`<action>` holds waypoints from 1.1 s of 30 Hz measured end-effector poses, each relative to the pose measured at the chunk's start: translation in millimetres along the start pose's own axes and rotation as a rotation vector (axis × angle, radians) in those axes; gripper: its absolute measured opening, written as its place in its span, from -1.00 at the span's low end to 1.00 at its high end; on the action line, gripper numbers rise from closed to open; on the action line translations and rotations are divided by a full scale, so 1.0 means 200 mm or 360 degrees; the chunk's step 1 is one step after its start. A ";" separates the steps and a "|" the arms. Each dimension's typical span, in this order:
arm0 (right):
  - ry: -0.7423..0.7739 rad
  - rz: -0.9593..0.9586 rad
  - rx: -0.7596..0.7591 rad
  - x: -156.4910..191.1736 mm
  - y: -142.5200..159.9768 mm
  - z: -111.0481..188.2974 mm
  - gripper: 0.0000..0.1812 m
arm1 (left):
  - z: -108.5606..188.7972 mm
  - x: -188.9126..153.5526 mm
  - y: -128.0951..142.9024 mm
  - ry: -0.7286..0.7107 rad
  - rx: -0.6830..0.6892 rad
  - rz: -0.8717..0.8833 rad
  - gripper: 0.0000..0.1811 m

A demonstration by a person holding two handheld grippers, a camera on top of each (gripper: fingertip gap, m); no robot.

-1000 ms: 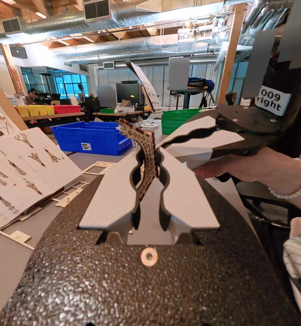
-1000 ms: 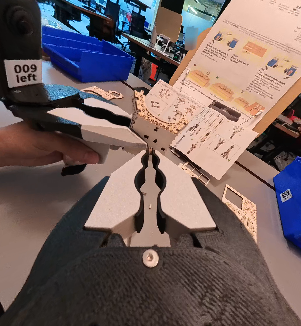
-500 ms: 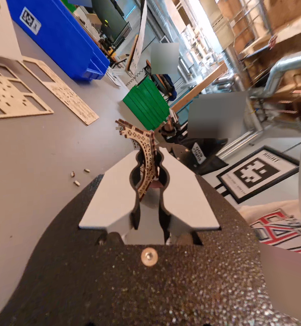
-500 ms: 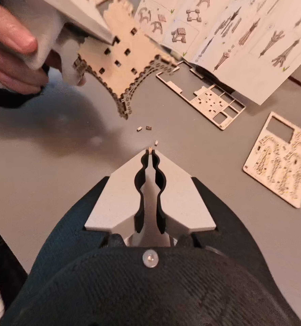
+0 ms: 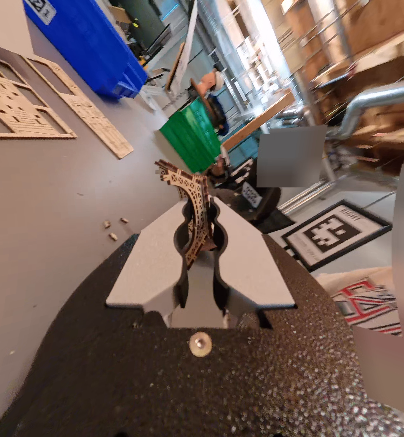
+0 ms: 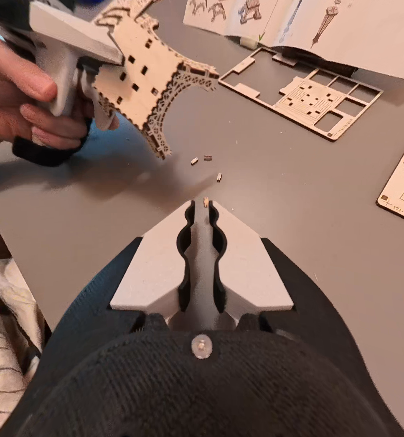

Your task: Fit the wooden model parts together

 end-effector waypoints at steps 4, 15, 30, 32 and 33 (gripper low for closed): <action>0.0051 0.0057 0.0085 0.02 0.02 -0.02 -0.82 | 0.00 -0.01 0.00 -0.0192 0.0079 -0.0143 -0.88; 0.0123 -0.0067 0.0104 0.07 -0.01 -0.06 -0.84 | 0.04 -0.02 -0.02 -0.0399 0.0079 -0.0284 -0.88; 0.0337 -0.0005 0.0184 0.07 -0.04 -0.13 -0.95 | 0.10 -0.04 -0.04 -0.0417 0.0055 -0.0342 -0.88; 0.0325 0.0048 0.0202 0.06 -0.04 -0.11 -0.93 | 0.10 -0.04 -0.04 -0.0417 0.0053 -0.0344 -0.88; 0.0315 0.0051 0.0205 0.05 -0.03 -0.11 -0.92 | 0.11 -0.04 -0.04 -0.0416 0.0053 -0.0344 -0.88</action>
Point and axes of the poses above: each gripper's, where its closed fingertips meet, z back along the fingers, y out of its underside, x = y × z across the jaws, the point moved 10 cm from there along z, back along the fingers, and after that the axes turned 11 degrees about x, right-handed, at the moved point
